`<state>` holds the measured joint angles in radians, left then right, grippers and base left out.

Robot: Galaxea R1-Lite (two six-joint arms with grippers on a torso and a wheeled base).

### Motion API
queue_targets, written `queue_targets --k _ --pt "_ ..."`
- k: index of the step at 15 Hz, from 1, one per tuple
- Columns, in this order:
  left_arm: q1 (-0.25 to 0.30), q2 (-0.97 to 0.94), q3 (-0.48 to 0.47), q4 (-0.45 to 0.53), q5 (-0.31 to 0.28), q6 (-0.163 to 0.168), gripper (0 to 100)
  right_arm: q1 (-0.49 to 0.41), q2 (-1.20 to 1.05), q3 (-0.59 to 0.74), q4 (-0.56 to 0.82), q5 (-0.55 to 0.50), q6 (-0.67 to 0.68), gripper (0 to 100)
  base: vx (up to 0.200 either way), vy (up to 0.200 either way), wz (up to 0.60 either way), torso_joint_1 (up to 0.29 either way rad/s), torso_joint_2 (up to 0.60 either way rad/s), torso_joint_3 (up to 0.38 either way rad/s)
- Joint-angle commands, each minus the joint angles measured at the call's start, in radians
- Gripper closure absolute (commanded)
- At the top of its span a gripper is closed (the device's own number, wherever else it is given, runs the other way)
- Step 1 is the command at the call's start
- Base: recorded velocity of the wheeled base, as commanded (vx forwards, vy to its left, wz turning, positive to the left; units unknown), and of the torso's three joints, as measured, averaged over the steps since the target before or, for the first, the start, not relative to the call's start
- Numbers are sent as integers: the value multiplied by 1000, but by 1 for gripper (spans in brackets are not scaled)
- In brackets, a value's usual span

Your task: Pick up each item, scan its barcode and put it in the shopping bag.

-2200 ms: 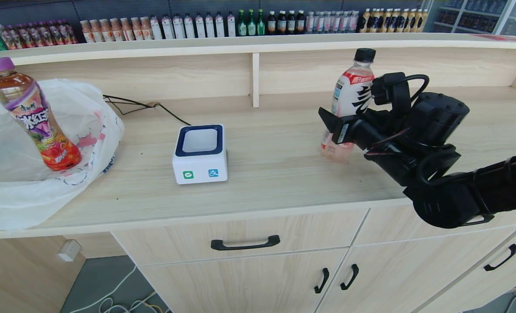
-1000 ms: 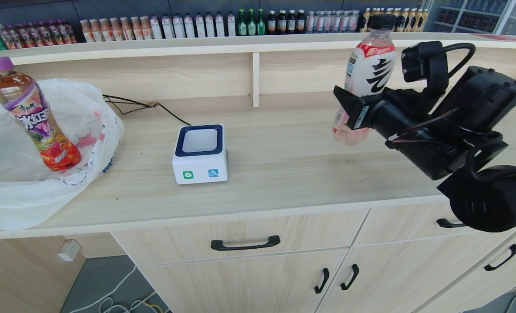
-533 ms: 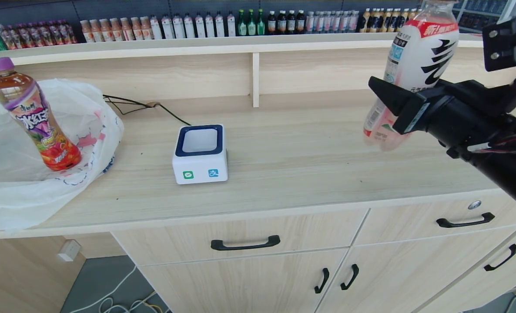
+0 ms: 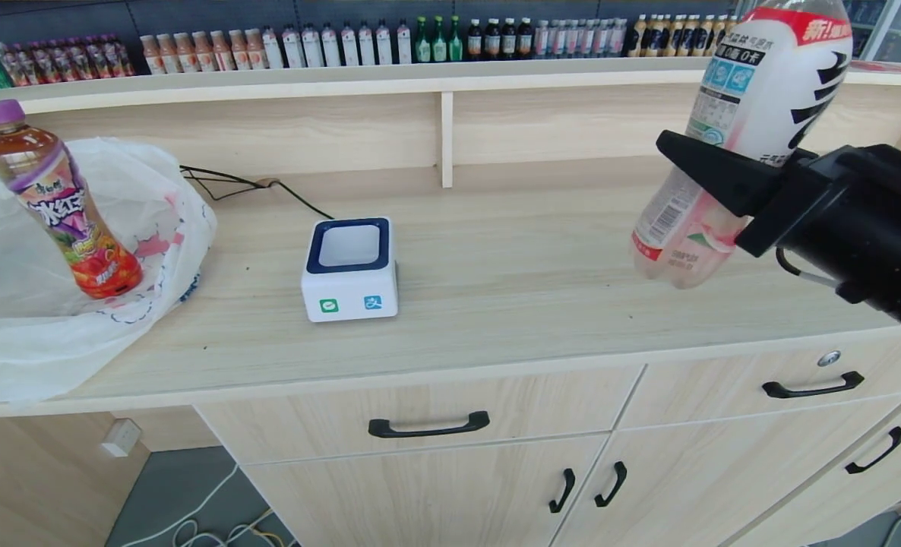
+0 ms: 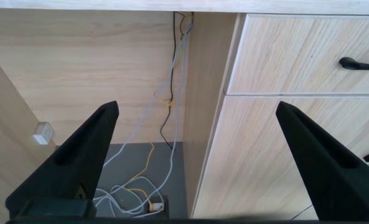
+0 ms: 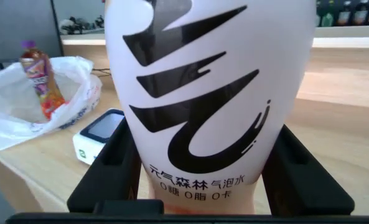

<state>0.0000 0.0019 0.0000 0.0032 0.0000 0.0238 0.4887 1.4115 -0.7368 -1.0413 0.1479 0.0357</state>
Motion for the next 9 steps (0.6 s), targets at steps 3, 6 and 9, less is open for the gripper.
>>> queue_targets --k 3,6,9 --pt "0 0 0 0 0 -1 0 7 -74 53 -34 213 242 100 0 0 0 0 0 0" --pt "0 0 0 0 0 1 0 33 -42 96 -138 277 371 100 0 0 0 0 0 0" --pt "0 0 0 0 0 1 0 99 -12 125 -269 277 470 100 0 0 0 0 0 0"
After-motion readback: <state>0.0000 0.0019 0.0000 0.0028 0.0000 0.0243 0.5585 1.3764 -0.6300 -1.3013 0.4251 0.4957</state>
